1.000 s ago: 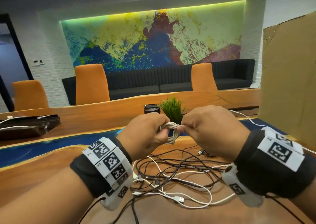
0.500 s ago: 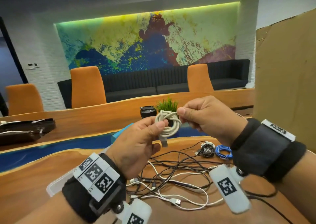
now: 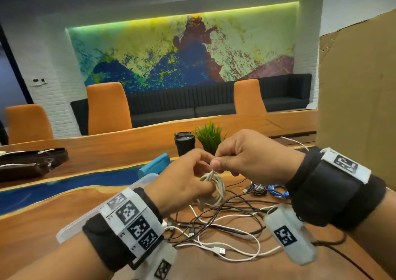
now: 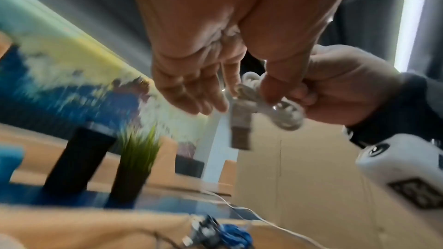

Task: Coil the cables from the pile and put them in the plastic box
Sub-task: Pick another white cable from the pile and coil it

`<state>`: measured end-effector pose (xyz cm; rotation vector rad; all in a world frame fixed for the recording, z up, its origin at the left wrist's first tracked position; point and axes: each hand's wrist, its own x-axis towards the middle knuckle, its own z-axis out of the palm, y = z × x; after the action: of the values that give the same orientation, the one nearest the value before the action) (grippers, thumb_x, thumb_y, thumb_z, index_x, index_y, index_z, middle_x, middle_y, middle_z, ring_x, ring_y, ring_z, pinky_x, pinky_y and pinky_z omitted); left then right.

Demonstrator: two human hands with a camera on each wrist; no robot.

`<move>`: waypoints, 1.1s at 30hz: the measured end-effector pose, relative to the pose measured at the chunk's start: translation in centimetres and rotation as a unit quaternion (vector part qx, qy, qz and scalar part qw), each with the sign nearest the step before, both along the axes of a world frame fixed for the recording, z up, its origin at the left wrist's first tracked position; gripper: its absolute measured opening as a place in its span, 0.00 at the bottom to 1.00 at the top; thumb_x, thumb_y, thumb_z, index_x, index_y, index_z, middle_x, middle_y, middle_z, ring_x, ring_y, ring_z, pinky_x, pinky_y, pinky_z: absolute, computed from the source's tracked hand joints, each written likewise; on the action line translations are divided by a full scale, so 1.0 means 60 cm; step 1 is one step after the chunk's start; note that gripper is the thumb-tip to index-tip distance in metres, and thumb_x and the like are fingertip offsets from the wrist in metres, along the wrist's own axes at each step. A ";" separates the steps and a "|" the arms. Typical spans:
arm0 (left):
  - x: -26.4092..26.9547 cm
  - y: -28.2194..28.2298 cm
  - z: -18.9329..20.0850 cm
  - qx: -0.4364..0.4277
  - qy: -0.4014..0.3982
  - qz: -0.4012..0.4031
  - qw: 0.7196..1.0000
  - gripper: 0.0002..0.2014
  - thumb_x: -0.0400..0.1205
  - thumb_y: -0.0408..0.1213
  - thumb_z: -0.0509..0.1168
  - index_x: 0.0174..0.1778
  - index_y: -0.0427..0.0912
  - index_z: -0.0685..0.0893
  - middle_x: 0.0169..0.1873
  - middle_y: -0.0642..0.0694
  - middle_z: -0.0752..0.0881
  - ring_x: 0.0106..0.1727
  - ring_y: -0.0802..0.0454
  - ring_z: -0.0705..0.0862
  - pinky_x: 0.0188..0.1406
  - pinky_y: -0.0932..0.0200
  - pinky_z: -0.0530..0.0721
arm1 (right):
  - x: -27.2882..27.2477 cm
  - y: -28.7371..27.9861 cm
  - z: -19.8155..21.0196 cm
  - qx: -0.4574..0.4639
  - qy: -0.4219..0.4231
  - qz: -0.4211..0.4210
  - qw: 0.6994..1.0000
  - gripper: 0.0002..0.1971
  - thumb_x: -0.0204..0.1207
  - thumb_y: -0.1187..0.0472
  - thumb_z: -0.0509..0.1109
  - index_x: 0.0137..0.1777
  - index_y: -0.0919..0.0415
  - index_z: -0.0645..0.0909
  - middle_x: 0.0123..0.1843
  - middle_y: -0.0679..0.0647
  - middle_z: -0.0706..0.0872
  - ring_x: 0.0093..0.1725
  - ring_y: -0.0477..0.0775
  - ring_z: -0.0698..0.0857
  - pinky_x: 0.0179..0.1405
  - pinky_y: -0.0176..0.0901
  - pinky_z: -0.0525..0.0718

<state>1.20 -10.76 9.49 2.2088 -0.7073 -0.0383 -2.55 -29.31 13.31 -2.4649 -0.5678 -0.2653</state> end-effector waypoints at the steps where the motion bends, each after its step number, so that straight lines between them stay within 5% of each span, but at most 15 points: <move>1: -0.002 0.000 0.012 0.043 -0.081 0.009 0.996 0.15 0.77 0.36 0.74 0.55 0.55 0.81 0.46 0.54 0.87 0.47 0.62 0.86 0.46 0.63 0.88 | 0.001 0.000 0.003 -0.006 -0.004 0.005 1.000 0.10 0.81 0.52 0.69 0.42 0.52 0.89 0.32 0.45 0.82 0.33 0.38 0.79 0.32 0.34 0.79; 3: -0.005 -0.003 0.035 0.101 -0.185 -0.005 0.977 0.09 0.77 0.37 0.74 0.50 0.52 0.84 0.42 0.54 0.87 0.42 0.61 0.85 0.45 0.57 0.88 | 0.005 0.000 0.014 -0.010 -0.020 0.010 1.000 0.10 0.81 0.52 0.69 0.42 0.52 0.89 0.34 0.46 0.84 0.34 0.39 0.80 0.33 0.32 0.78; 6: -0.001 0.004 0.055 0.102 -0.199 -0.029 0.974 0.06 0.76 0.38 0.76 0.45 0.48 0.86 0.36 0.53 0.87 0.37 0.59 0.85 0.41 0.53 0.87 | 0.015 -0.005 0.023 0.048 -0.051 0.007 0.998 0.08 0.78 0.54 0.73 0.42 0.57 0.88 0.33 0.50 0.86 0.30 0.39 0.80 0.30 0.32 0.80; 8: -0.002 0.012 0.060 0.038 -0.147 -0.058 0.987 0.07 0.76 0.36 0.77 0.46 0.47 0.87 0.36 0.50 0.89 0.37 0.58 0.87 0.41 0.56 0.88 | 0.022 -0.014 0.016 0.168 -0.029 -0.003 0.985 0.08 0.76 0.56 0.75 0.41 0.61 0.87 0.31 0.52 0.85 0.27 0.41 0.79 0.27 0.32 0.79; 10: -0.004 0.018 0.055 -0.065 -0.103 -0.079 0.989 0.10 0.76 0.30 0.76 0.50 0.42 0.86 0.40 0.43 0.91 0.41 0.47 0.91 0.44 0.49 0.91 | 0.025 -0.016 -0.005 0.273 0.027 -0.012 0.962 0.08 0.77 0.58 0.73 0.42 0.62 0.86 0.29 0.51 0.83 0.26 0.45 0.78 0.24 0.34 0.78; 14: -0.007 0.014 0.025 -0.191 -0.070 -0.060 0.977 0.21 0.76 0.26 0.73 0.64 0.44 0.83 0.40 0.41 0.91 0.42 0.48 0.90 0.46 0.54 0.90 | 0.017 0.007 -0.061 0.275 0.085 -0.008 0.958 0.09 0.83 0.57 0.68 0.45 0.59 0.87 0.31 0.52 0.84 0.27 0.47 0.79 0.25 0.38 0.77; 17: -0.007 0.010 0.010 -0.133 -0.127 -0.040 0.982 0.13 0.79 0.32 0.74 0.59 0.47 0.89 0.43 0.48 0.92 0.45 0.53 0.90 0.48 0.53 0.90 | 0.013 0.010 -0.072 0.247 0.110 0.004 0.963 0.11 0.84 0.58 0.66 0.46 0.60 0.88 0.33 0.55 0.85 0.28 0.47 0.80 0.27 0.40 0.78; 22: -0.006 -0.005 0.021 0.099 -0.280 -0.006 0.955 0.07 0.85 0.47 0.65 0.54 0.51 0.85 0.42 0.56 0.86 0.42 0.59 0.83 0.43 0.53 0.85 | 0.009 -0.003 -0.058 0.247 0.171 0.020 0.954 0.11 0.83 0.59 0.67 0.51 0.64 0.88 0.39 0.59 0.90 0.34 0.50 0.85 0.29 0.39 0.79; 27: 0.010 -0.009 0.028 0.120 -0.294 0.044 0.947 0.08 0.87 0.46 0.61 0.55 0.48 0.81 0.44 0.53 0.84 0.45 0.54 0.80 0.45 0.51 0.80 | -0.002 -0.005 -0.067 0.441 0.237 0.020 0.865 0.17 0.83 0.51 0.65 0.57 0.63 0.87 0.54 0.65 0.90 0.48 0.56 0.88 0.50 0.54 0.87; 30: 0.013 -0.008 0.025 0.091 -0.245 0.054 0.964 0.07 0.87 0.46 0.63 0.56 0.50 0.82 0.43 0.54 0.86 0.43 0.55 0.82 0.42 0.54 0.82 | -0.002 0.011 -0.078 0.342 0.095 -0.019 0.935 0.12 0.76 0.50 0.73 0.53 0.56 0.89 0.47 0.56 0.92 0.47 0.54 0.90 0.49 0.52 0.91; 33: 0.017 -0.007 0.024 -0.026 -0.134 0.045 0.990 0.04 0.83 0.41 0.70 0.51 0.47 0.87 0.40 0.49 0.89 0.41 0.50 0.86 0.41 0.53 0.87 | 0.008 0.020 -0.086 0.293 0.013 -0.058 0.954 0.04 0.76 0.61 0.76 0.49 0.53 0.89 0.41 0.53 0.91 0.43 0.53 0.90 0.46 0.56 0.91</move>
<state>2.22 -11.17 10.96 2.2149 -0.7434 0.3255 -2.05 -28.10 8.17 -1.9199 -0.2771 -0.3861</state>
